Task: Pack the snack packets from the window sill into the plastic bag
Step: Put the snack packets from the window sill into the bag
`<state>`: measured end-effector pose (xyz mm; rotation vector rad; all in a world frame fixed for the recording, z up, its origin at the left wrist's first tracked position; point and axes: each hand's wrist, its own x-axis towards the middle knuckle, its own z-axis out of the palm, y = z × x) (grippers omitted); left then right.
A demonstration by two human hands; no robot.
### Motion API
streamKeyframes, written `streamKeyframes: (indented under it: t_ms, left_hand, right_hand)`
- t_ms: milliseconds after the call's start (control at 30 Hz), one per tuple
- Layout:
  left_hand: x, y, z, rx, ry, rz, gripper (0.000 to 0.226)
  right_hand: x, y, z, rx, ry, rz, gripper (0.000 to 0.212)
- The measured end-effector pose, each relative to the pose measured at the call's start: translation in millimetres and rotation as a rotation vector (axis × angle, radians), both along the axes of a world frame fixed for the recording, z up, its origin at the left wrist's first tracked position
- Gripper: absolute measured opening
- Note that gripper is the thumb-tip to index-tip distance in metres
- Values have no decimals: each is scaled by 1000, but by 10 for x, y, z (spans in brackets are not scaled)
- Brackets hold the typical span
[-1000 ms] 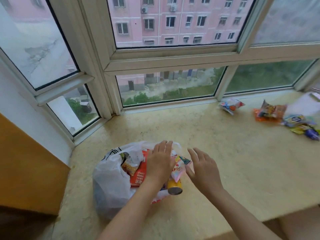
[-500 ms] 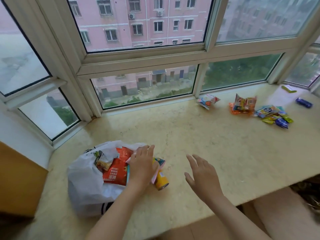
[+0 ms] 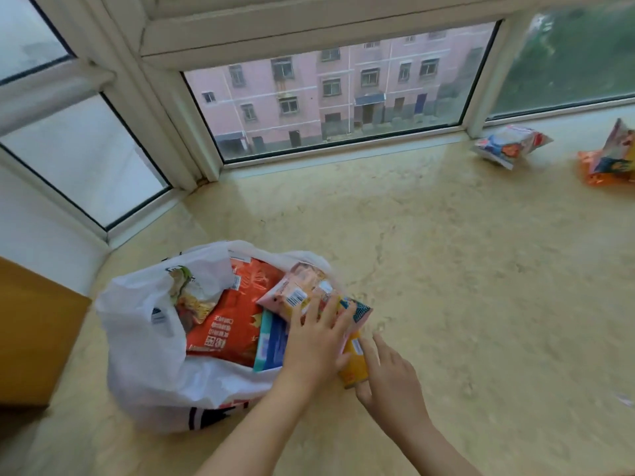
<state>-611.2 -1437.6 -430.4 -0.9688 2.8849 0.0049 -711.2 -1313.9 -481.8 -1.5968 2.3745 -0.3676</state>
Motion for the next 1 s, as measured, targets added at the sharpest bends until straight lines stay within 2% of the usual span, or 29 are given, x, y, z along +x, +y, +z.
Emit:
streamKeyframes:
  t_ms: [67,133,200,300,467,567,667,733,833,933,1000]
  left_hand:
    - [-28,-54,-132,-18,-40,-29,88]
    - [-66,-107,-220,-33,-60,-42,83]
    - [-83,-156,-257,-52,-33,-53,78]
    - [34,-276,-215,-99,44,-50,72]
    - [441,-574,45,-139,62,-79,68]
    - [697,-735,173,-132,92,-97,63]
    - [886,-810,286,-99,238,-77,52]
    - [882,-785,330,-25,314,-80,55]
    - [784,-781,249,-38,201,-193,63]
    - [717,-866,146,-87,119,-192,52]
    - [680,-864,81,-103,108,-171,42]
  right_hand:
    - [13,-41,-162,28,-84,-73,74]
    - [61,-84,-293,78,-155,-117,83]
    - [142,-132,-362,66,-326,-221,89]
    - [259,-206,-264,-107,-536,-402,89]
    - [475,-437,114,-390,-587,-504,77]
    - [655,-643,245,-464,-692,-465,72]
    - [846,-755,262,-496,-847,-396,62]
    - [920,-777,264,-518,-952,-348,51]
    - [922,-795,325,-511,-1095,-259,54]
    - [757,-841,335,-562,-1031,-340,54]
    - [597,-880,305,-586,-854,-364,50]
